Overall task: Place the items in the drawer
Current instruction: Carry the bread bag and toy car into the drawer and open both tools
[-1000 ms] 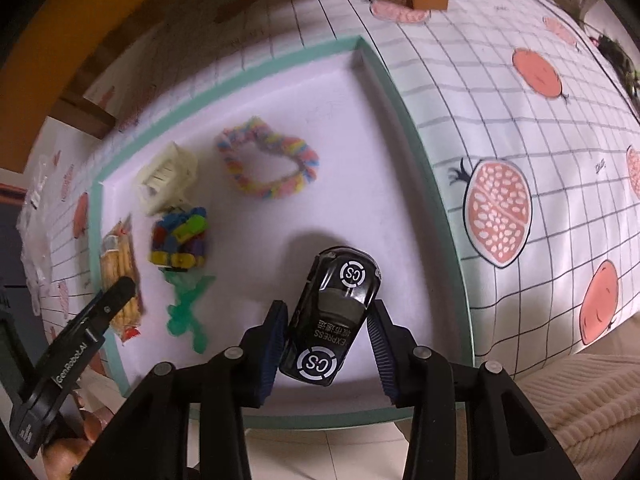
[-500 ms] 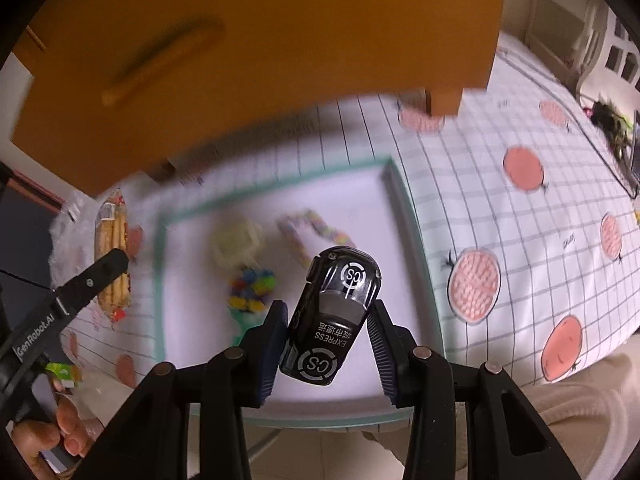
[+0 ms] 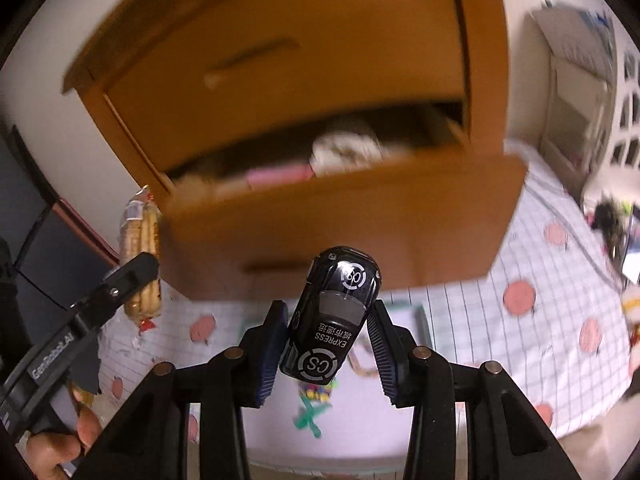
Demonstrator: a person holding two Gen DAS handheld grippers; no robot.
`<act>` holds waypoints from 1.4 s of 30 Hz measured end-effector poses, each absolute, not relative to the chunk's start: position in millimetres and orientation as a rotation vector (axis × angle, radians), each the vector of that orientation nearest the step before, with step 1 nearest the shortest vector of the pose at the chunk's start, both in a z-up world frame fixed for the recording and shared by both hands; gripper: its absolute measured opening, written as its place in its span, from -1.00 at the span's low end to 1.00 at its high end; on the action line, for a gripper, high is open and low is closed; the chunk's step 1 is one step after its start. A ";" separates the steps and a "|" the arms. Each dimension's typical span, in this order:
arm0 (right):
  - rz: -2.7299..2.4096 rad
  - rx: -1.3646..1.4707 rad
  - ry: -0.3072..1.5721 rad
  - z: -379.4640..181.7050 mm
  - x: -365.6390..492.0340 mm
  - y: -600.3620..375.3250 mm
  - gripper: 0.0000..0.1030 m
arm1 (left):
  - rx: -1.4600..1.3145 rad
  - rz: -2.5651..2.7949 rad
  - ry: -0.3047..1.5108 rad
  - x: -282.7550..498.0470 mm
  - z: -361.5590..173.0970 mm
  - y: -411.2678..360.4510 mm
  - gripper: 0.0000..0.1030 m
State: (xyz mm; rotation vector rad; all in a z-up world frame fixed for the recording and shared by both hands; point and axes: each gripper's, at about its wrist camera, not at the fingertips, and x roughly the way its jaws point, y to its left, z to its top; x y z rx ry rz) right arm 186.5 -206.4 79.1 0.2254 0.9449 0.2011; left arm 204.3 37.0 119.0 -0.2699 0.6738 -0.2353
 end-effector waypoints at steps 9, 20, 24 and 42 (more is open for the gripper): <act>0.208 0.194 0.845 147.0 227.0 -197.9 -0.15 | -0.219 -0.231 0.545 233.7 173.6 40.1 -0.26; 0.134 0.093 0.893 143.2 272.2 -193.4 -0.15 | -0.160 -0.192 0.670 274.5 125.7 31.1 -0.26; 0.111 0.087 0.920 135.4 281.6 -194.3 -0.15 | -0.149 -0.185 0.709 286.2 113.9 30.4 -0.25; 0.101 0.040 0.977 123.3 292.7 -184.2 -0.02 | -0.173 -0.164 0.747 301.2 96.5 36.1 0.37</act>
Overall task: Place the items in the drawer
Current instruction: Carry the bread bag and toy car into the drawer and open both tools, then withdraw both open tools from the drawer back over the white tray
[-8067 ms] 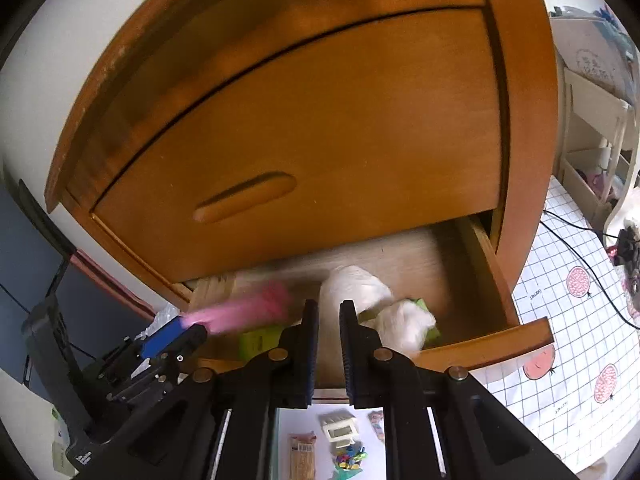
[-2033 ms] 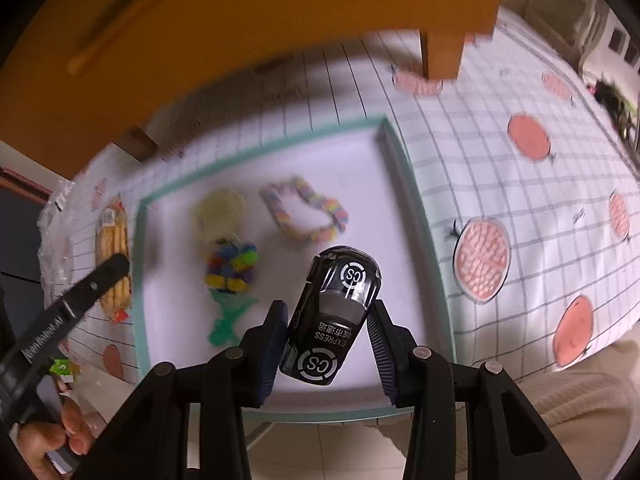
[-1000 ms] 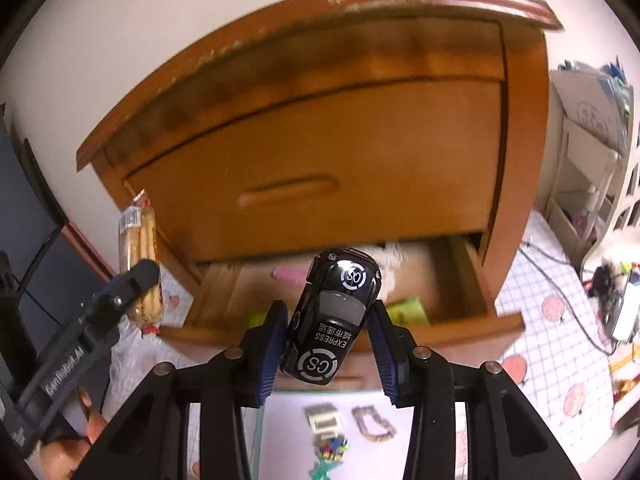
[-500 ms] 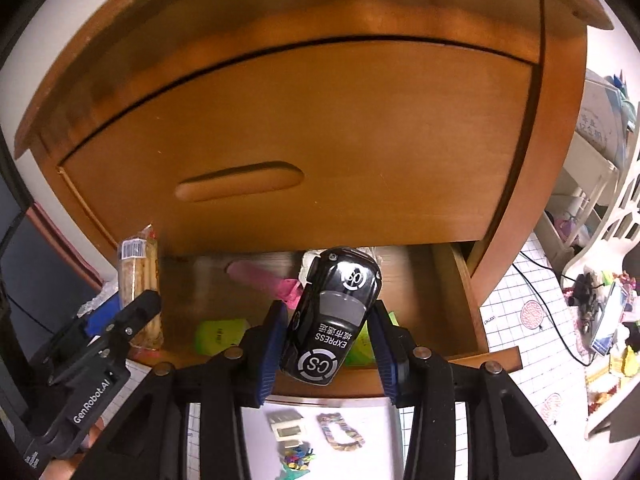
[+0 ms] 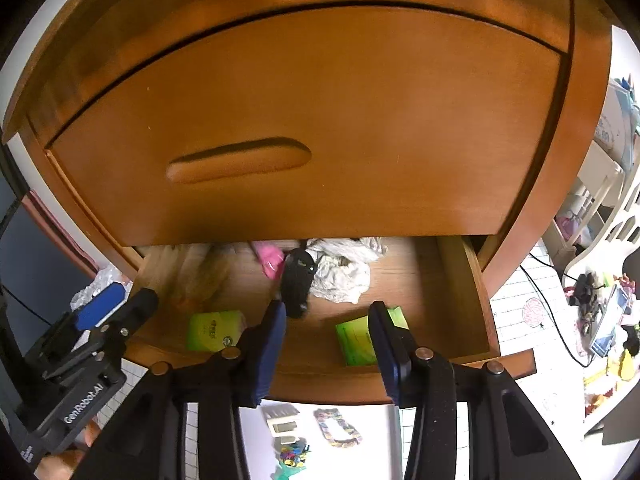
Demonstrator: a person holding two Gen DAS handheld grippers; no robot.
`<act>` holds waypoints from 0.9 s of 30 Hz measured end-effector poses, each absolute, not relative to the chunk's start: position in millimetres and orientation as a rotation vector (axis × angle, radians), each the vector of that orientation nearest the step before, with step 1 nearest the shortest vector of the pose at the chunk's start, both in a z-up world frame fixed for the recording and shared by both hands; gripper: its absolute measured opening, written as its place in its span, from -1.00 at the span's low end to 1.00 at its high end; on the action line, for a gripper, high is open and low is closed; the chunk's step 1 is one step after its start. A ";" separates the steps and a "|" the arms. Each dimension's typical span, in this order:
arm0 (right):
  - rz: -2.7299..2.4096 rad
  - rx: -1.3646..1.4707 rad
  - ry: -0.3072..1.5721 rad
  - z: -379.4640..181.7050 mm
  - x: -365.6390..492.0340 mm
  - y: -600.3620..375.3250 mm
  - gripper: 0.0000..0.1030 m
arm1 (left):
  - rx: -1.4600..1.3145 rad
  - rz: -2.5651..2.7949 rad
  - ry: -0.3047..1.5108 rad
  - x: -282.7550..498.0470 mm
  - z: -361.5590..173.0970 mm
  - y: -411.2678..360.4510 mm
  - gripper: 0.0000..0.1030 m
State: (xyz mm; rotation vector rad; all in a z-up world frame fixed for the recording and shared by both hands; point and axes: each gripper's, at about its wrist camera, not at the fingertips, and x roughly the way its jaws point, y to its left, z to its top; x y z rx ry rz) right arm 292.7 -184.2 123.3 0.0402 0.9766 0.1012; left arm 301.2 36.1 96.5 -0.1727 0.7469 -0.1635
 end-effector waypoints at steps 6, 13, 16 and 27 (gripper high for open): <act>0.093 0.035 0.979 111.3 293.6 -186.5 0.37 | -0.162 -0.129 0.763 304.6 89.7 36.8 0.52; 0.095 0.029 0.983 104.7 292.3 -187.8 0.76 | -0.139 -0.077 0.742 301.9 89.5 43.9 0.74; 0.093 0.038 0.980 103.0 291.8 -189.6 0.90 | -0.149 -0.049 0.718 299.0 90.2 47.1 1.00; 0.090 0.017 0.983 100.9 289.5 -191.2 1.00 | -0.181 -0.029 0.699 295.1 90.6 53.5 1.00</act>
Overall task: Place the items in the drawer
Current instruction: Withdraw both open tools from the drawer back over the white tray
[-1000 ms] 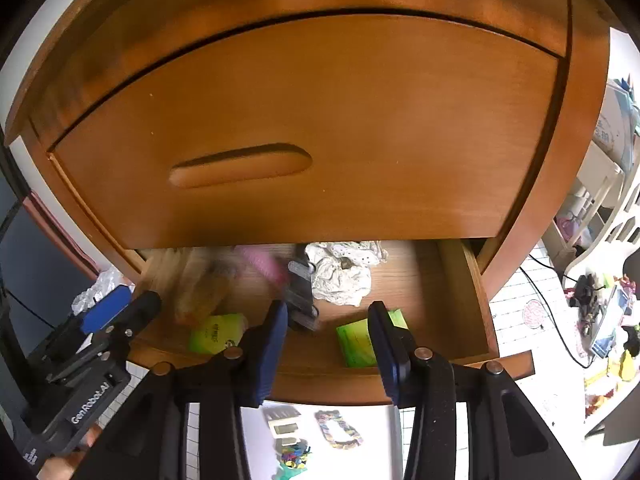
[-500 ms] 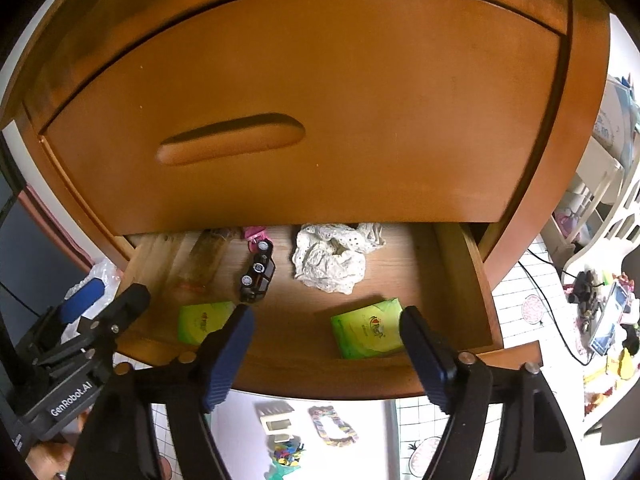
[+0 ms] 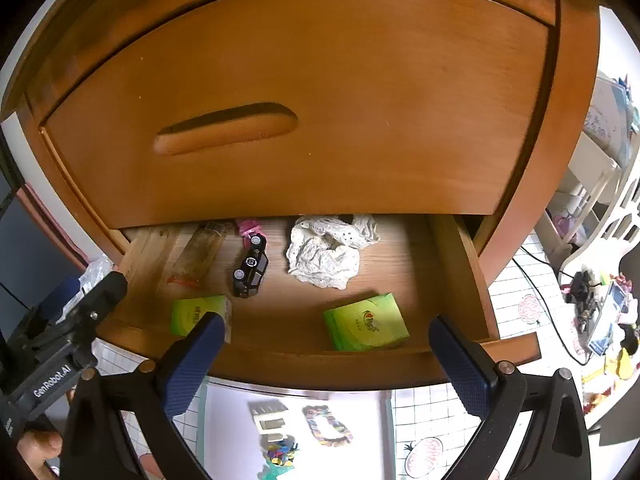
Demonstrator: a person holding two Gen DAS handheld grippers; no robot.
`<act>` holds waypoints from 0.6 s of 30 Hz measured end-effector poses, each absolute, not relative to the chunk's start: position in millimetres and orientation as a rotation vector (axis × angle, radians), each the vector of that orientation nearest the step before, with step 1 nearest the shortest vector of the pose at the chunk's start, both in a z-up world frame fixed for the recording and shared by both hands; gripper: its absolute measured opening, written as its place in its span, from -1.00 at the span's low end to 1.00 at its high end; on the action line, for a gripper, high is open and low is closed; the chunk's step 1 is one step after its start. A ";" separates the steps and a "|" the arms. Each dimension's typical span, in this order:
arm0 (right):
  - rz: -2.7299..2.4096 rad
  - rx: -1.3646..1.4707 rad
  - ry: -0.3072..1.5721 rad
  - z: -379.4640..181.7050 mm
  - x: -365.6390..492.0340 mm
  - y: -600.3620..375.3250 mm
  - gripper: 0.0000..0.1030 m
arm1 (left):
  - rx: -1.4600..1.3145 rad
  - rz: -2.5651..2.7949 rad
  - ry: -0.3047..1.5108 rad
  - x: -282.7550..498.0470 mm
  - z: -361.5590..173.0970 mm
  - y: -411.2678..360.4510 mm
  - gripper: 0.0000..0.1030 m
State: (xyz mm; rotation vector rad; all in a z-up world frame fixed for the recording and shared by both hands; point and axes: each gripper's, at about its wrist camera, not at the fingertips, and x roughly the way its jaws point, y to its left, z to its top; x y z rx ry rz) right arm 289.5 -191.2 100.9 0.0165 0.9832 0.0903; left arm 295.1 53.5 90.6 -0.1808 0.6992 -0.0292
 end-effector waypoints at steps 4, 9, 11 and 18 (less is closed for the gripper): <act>0.102 0.018 0.981 102.2 286.3 -192.4 1.00 | -0.208 -0.032 0.682 287.1 93.0 56.4 1.00; 0.115 0.057 0.944 107.5 268.5 -194.7 1.00 | -0.236 -0.049 0.644 264.5 97.1 55.9 1.00; 0.128 0.065 0.927 106.9 255.8 -194.2 1.00 | -0.237 -0.053 0.624 250.9 97.1 53.8 1.00; 0.176 0.083 0.883 97.9 206.9 -194.7 1.00 | -0.228 -0.107 0.625 211.6 77.5 41.2 1.00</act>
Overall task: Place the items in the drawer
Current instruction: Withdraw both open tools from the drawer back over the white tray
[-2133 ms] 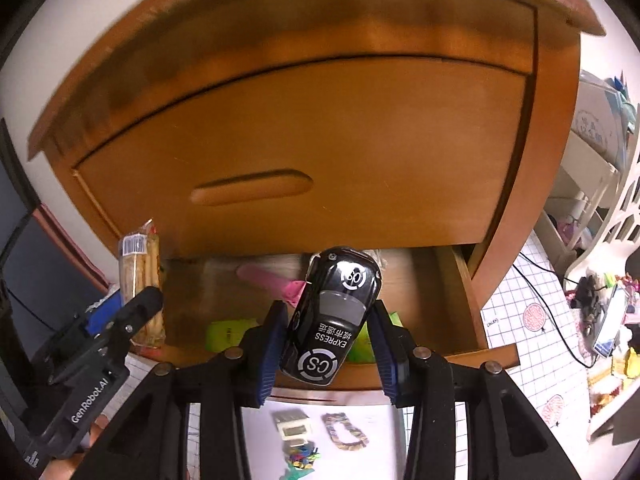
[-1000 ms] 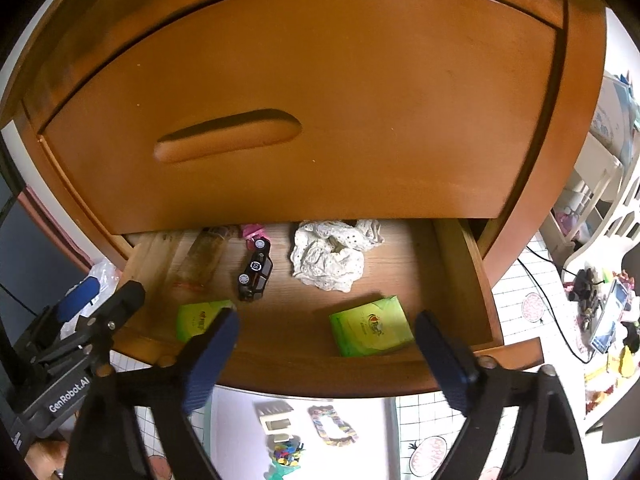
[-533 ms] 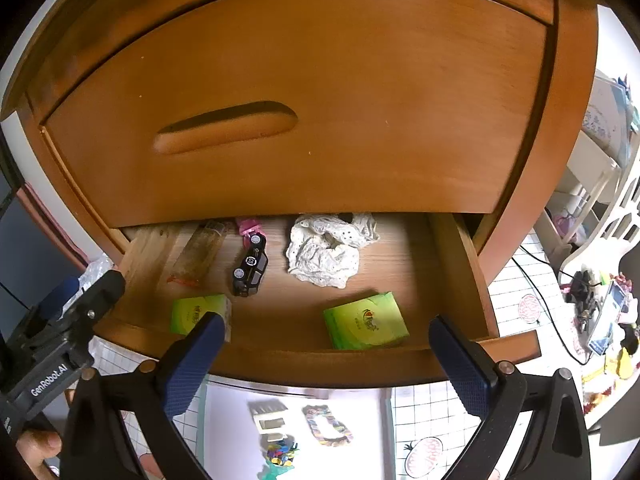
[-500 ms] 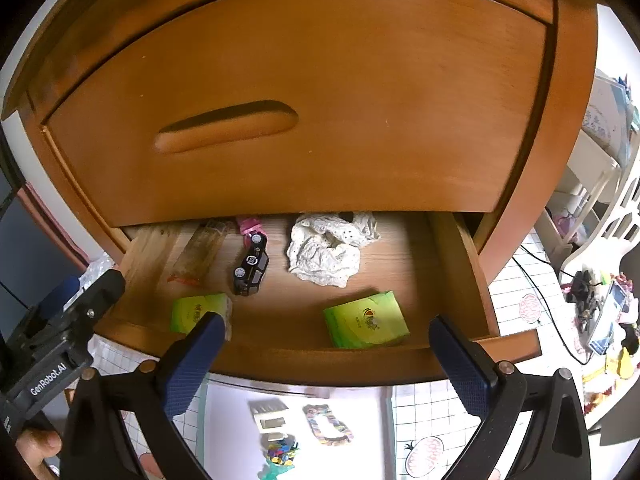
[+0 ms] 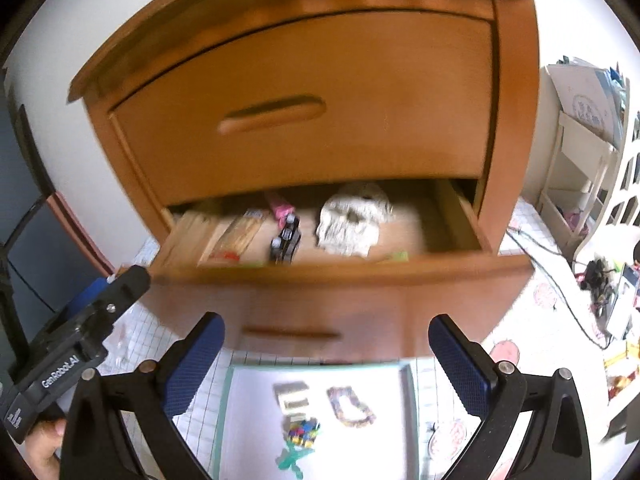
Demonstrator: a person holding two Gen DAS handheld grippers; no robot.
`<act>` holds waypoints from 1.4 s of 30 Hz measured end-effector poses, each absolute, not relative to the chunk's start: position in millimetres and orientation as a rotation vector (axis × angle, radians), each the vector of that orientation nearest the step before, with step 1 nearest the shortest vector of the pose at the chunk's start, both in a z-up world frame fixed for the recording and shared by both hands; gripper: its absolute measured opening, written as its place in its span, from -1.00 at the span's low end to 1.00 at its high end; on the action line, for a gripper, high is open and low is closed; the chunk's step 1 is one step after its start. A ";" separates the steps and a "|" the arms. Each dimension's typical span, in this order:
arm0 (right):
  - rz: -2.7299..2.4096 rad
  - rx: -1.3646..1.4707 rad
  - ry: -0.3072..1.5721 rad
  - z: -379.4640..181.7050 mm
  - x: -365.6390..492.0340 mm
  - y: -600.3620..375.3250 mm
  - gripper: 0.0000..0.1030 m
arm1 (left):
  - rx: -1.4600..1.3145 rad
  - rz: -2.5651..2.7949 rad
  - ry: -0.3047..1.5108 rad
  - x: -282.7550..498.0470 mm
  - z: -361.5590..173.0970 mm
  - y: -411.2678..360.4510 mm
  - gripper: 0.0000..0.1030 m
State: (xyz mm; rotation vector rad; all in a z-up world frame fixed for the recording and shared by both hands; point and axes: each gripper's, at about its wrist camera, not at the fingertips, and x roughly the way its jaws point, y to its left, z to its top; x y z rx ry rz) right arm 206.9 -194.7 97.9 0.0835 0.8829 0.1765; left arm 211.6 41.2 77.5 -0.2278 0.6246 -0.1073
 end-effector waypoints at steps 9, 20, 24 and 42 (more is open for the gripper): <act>0.191 0.100 0.933 54.1 163.7 -200.3 1.00 | -0.202 -0.156 0.736 186.4 26.5 27.8 1.00; 0.101 0.074 1.057 -13.0 146.4 -216.1 1.00 | -0.212 -0.169 0.824 176.7 -31.4 30.9 1.00; 0.091 0.064 1.103 -26.9 149.5 -216.3 1.00 | -0.231 -0.172 0.854 176.8 -44.7 32.9 1.00; 0.062 0.148 1.174 -59.3 155.9 -223.0 1.00 | -0.156 -0.177 0.875 173.5 -71.4 22.9 1.00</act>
